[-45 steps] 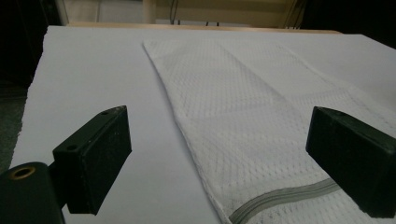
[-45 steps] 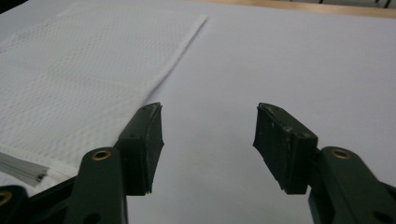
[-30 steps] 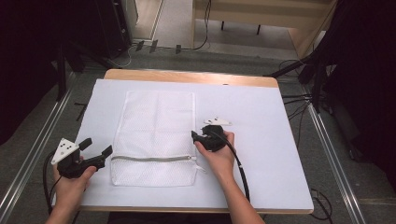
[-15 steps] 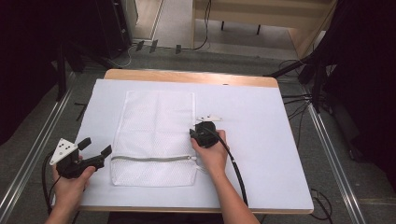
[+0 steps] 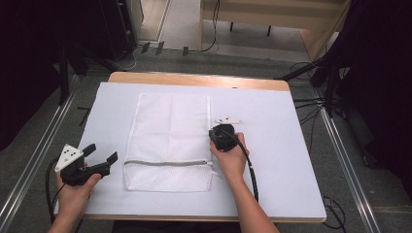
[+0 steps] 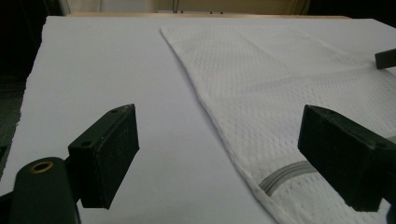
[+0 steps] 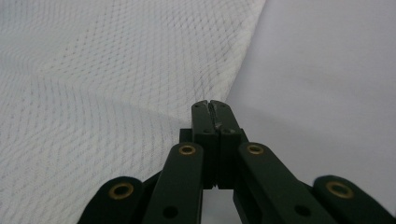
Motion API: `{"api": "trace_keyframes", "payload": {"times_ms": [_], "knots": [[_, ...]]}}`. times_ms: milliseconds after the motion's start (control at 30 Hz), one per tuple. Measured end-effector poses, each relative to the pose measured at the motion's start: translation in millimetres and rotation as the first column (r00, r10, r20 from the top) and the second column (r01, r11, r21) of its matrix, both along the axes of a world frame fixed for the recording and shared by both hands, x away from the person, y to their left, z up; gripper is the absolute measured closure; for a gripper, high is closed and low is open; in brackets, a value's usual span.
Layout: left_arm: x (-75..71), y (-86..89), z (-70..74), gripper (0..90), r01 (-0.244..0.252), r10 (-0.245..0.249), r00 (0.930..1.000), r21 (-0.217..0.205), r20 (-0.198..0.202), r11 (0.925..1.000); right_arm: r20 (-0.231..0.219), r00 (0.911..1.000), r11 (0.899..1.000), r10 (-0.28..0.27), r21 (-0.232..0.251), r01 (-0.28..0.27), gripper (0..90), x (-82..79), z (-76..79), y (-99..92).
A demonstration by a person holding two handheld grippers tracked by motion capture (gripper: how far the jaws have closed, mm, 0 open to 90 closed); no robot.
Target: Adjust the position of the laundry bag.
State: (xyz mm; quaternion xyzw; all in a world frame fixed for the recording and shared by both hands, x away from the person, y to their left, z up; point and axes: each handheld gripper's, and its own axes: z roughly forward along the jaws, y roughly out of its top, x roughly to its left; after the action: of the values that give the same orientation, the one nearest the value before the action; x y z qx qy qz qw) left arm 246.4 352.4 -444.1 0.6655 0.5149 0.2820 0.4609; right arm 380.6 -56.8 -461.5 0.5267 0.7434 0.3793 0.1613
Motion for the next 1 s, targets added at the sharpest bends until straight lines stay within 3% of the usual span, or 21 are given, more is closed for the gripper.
{"api": "trace_keyframes", "payload": {"times_ms": [500,833,867,967,1000], "knots": [[-0.8,-7.3,-0.8,13.5,0.021,-0.021,0.9998,0.008,0.002,0.9998,0.011,0.9987,0.998,-0.050,-0.028,0.050,90.0,-0.4,3.8,-60.9],[-1.4,-10.5,-1.3,13.6,0.030,-0.030,0.9996,0.015,-0.002,0.9995,0.022,0.9910,0.990,-0.132,-0.049,0.133,90.0,1.8,3.5,-100.8],[-1.7,-10.7,-1.2,13.6,0.030,-0.030,0.9995,0.013,-0.002,0.9995,0.028,0.9893,0.989,-0.143,-0.021,0.144,82.8,0.8,3.5,-107.6],[-2.3,-10.8,-0.7,13.6,0.029,-0.029,0.9996,0.015,-0.005,0.9994,0.031,0.9904,0.991,-0.135,-0.002,0.135,80.2,-4.0,3.8,-110.9],[-2.5,-11.0,-0.7,13.6,0.031,-0.031,0.9995,0.014,-0.004,0.9994,0.039,0.9918,0.993,-0.122,0.004,0.121,74.8,-12.8,4.5,-111.9]]}}
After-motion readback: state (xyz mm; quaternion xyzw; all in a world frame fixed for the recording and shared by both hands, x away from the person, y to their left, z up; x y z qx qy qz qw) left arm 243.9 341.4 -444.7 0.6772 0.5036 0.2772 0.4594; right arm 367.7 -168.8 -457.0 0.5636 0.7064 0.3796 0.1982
